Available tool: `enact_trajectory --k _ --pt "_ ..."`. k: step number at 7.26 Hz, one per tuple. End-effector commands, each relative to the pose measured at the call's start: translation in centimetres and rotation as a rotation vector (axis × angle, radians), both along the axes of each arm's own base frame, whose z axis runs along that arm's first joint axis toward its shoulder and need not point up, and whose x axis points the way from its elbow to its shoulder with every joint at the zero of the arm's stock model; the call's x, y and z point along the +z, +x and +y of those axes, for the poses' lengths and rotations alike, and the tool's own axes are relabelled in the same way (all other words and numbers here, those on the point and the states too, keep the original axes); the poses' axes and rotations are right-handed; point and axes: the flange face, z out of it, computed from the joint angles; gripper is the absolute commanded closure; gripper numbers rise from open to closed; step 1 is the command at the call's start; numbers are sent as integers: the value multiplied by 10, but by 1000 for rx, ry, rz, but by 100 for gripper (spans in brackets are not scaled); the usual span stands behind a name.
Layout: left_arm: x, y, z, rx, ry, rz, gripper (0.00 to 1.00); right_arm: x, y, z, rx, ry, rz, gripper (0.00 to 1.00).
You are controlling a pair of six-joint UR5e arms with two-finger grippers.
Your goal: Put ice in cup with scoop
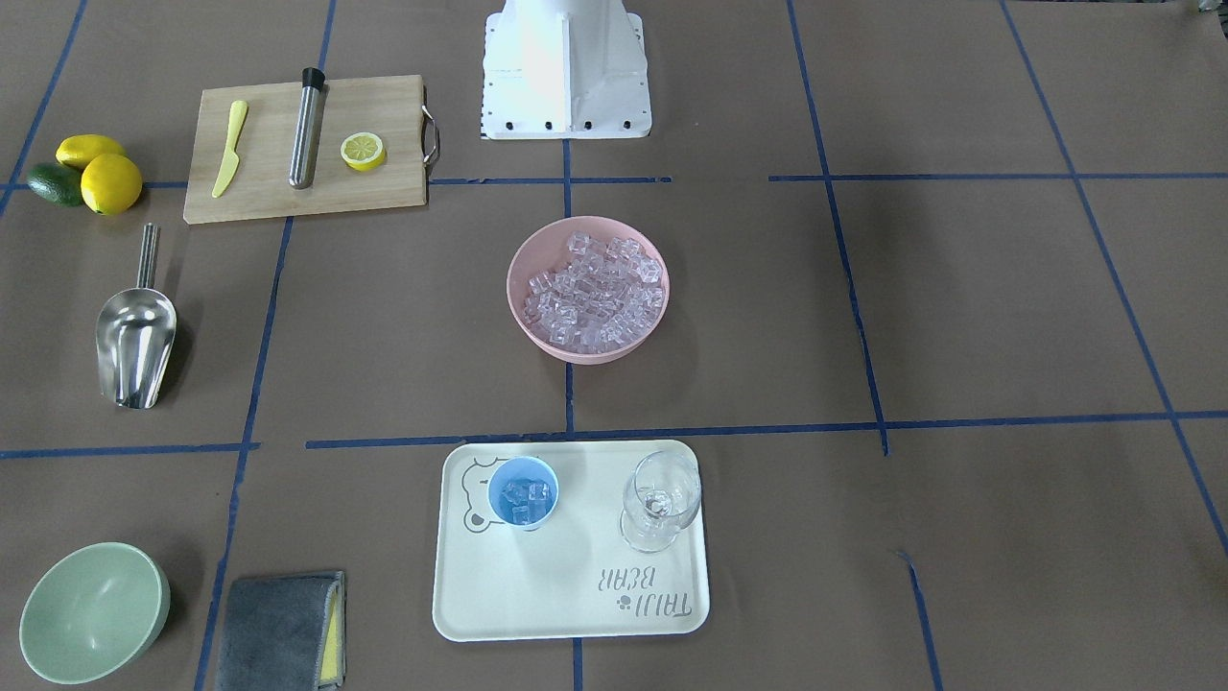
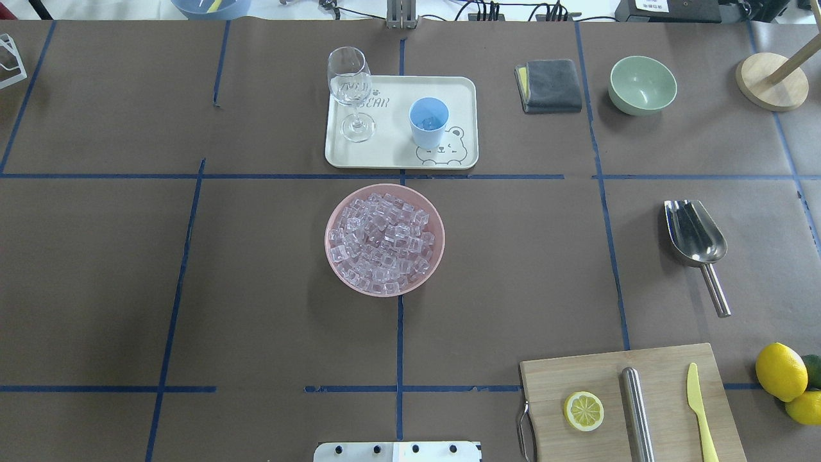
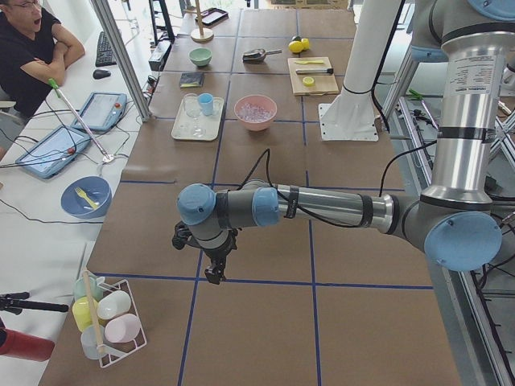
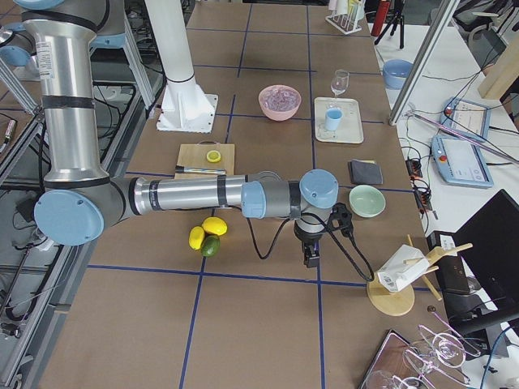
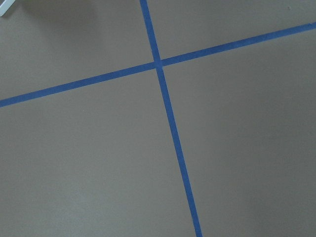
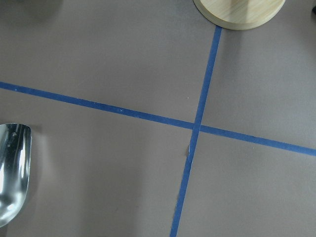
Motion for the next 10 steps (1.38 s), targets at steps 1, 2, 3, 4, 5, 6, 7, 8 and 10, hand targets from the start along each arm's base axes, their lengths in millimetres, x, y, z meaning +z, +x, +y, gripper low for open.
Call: enact_trajectory --k 1,2,3,4,5,6,7,8,10 --pt "14 1 -7 -3 42 1 0 2 12 3 25 -10 -8 0" --pt "18 1 -8 -4 47 1 0 5 14 3 29 -23 -8 0" --pt "18 1 -8 -5 46 1 0 9 16 6 33 -31 -8 0" --pt "17 1 -9 -5 48 1 0 12 18 6 37 -36 -8 0" --pt "17 1 -9 -6 47 1 0 17 22 8 46 -48 -9 0" --pt "16 1 -9 -6 48 1 0 25 27 11 57 -66 -31 0" --pt "17 1 -9 -6 47 1 0 40 31 14 69 -94 -64 0" --pt "16 1 -9 -6 48 1 0 41 32 13 70 -97 -62 0" --pt "15 1 -9 -7 49 1 0 41 32 14 71 -96 -62 0"
